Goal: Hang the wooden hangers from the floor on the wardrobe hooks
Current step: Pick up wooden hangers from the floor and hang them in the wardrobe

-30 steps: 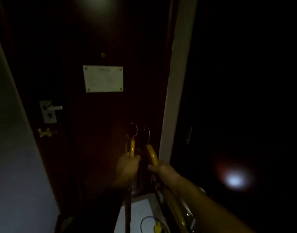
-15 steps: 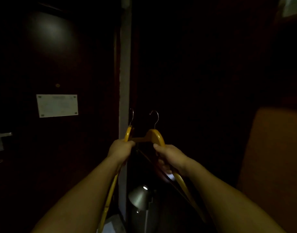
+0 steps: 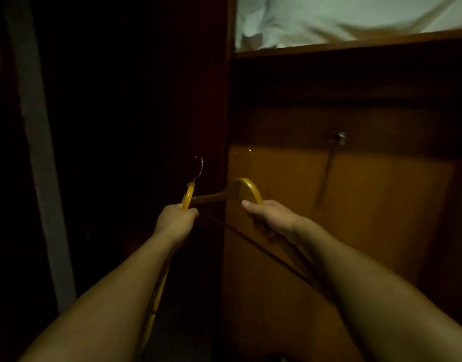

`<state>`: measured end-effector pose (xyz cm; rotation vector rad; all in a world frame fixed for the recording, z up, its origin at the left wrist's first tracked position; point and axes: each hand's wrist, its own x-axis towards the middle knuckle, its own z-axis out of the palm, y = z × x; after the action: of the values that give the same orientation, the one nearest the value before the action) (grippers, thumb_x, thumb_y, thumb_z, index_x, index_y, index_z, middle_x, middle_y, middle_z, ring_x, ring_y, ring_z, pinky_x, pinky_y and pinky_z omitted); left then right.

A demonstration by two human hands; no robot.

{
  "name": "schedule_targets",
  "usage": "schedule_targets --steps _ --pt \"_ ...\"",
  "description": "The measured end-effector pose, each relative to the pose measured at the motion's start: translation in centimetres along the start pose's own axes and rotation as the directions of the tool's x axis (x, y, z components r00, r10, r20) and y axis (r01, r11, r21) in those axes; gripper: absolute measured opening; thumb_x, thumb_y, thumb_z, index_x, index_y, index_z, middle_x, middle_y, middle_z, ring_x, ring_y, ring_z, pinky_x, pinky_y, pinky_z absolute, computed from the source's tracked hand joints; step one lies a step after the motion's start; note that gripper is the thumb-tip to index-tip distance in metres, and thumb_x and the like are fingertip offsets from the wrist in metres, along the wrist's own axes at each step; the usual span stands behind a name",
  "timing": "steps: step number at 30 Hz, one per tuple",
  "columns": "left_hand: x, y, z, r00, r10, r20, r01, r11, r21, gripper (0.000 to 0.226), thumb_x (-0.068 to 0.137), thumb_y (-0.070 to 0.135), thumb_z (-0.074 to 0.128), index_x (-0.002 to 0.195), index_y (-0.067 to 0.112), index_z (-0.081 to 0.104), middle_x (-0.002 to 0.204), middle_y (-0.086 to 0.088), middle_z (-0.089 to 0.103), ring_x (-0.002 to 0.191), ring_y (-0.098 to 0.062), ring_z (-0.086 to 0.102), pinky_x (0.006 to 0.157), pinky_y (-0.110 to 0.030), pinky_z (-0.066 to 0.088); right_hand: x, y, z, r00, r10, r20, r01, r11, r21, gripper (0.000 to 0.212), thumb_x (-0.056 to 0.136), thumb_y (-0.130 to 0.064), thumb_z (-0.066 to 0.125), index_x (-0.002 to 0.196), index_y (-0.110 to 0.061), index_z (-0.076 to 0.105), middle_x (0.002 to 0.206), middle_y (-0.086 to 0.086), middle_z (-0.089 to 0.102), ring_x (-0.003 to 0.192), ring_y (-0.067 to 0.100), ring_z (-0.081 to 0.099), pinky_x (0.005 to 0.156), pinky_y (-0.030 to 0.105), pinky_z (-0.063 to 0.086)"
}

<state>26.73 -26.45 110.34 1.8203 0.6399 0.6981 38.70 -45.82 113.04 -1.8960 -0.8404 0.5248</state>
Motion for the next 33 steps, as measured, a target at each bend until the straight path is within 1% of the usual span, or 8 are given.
schedule_targets --steps 8,11,15,18,20,23,27,33 --pt "-6.6 4.0 6.2 0.985 0.057 0.163 -0.057 0.998 -0.004 0.027 0.092 0.025 0.057 0.067 0.018 0.05 0.062 -0.002 0.047 0.055 -0.019 0.044 0.053 -0.031 0.037 -11.0 -0.1 -4.2 0.959 0.082 -0.271 -0.11 0.99 -0.091 0.039 0.094 -0.049 0.064 0.074 -0.017 0.053 0.059 -0.001 0.05 0.046 0.012 0.046 0.048 0.025 0.043" --pt "-9.1 6.1 8.7 0.96 0.109 0.258 -0.112 0.994 -0.003 0.029 0.094 0.025 0.055 0.067 0.02 0.049 0.06 0.001 0.044 0.05 -0.015 0.04 0.049 -0.027 0.033 -13.9 0.5 -5.8 0.899 0.087 -0.43 -0.209 0.947 -0.243 0.028 0.092 -0.036 0.07 0.081 -0.012 0.06 0.064 0.0 0.055 0.049 0.011 0.051 0.05 0.025 0.047" --pt "-10.3 7.8 11.3 0.935 0.137 0.327 -0.142 0.99 -0.011 0.027 0.096 0.026 0.055 0.07 0.018 0.052 0.061 0.002 0.045 0.05 -0.012 0.04 0.046 -0.026 0.033 -17.3 1.3 -8.7 0.803 0.086 -0.589 -0.309 0.906 -0.289 0.017 0.091 -0.033 0.072 0.089 -0.019 0.063 0.073 -0.003 0.064 0.055 0.007 0.059 0.052 0.022 0.047" --pt "-9.8 8.5 12.5 0.931 0.13 0.342 -0.139 0.99 0.001 0.02 0.097 0.027 0.055 0.08 0.018 0.058 0.064 0.001 0.047 0.051 -0.011 0.041 0.044 -0.023 0.032 -18.6 1.9 -10.5 0.727 -0.059 -0.684 -0.369 0.806 -0.463 0.024 0.091 -0.036 0.073 0.11 -0.023 0.065 0.084 -0.006 0.067 0.069 0.009 0.066 0.065 0.028 0.056" --pt "-9.0 8.6 13.5 0.929 0.135 0.346 -0.141 0.99 -0.007 0.018 0.098 0.027 0.055 0.084 0.017 0.06 0.064 0.001 0.047 0.051 -0.011 0.04 0.044 -0.023 0.031 -18.5 2.4 -11.5 0.667 -0.185 -0.721 -0.413 0.714 -0.565 0.036 0.091 -0.037 0.071 0.122 -0.025 0.059 0.093 -0.006 0.066 0.079 0.013 0.067 0.074 0.032 0.059" --pt "-7.1 9.1 15.5 0.931 0.128 0.341 -0.133 0.991 -0.008 0.019 0.098 0.026 0.055 0.084 0.015 0.061 0.064 0.0 0.046 0.051 -0.011 0.04 0.046 -0.024 0.032 -17.2 3.3 -13.7 0.621 -0.23 -0.749 -0.483 0.641 -0.596 0.045 0.095 -0.039 0.065 0.133 -0.021 0.048 0.099 -0.001 0.065 0.083 0.017 0.067 0.076 0.036 0.061" --pt "-3.5 10.6 19.3 0.943 0.135 0.304 -0.15 0.988 0.029 0.02 0.097 0.026 0.056 0.083 0.013 0.06 0.063 -0.001 0.046 0.052 -0.014 0.041 0.049 -0.027 0.034 -14.0 5.0 -18.4 0.587 -0.171 -0.792 -0.512 0.68 -0.526 0.045 0.096 -0.038 0.063 0.133 -0.02 0.046 0.1 0.0 0.064 0.081 0.017 0.066 0.071 0.035 0.06" --pt "3.3 13.6 25.8 0.959 0.17 0.227 -0.18 0.983 0.023 0.024 0.095 0.025 0.057 0.074 0.013 0.056 0.059 -0.003 0.045 0.053 -0.021 0.044 0.06 -0.035 0.039 -7.5 7.0 -27.3 0.621 -0.146 -0.77 -0.519 0.659 -0.543 0.027 0.094 -0.026 0.062 0.119 -0.021 0.054 0.09 -0.002 0.06 0.079 0.017 0.063 0.072 0.035 0.059"
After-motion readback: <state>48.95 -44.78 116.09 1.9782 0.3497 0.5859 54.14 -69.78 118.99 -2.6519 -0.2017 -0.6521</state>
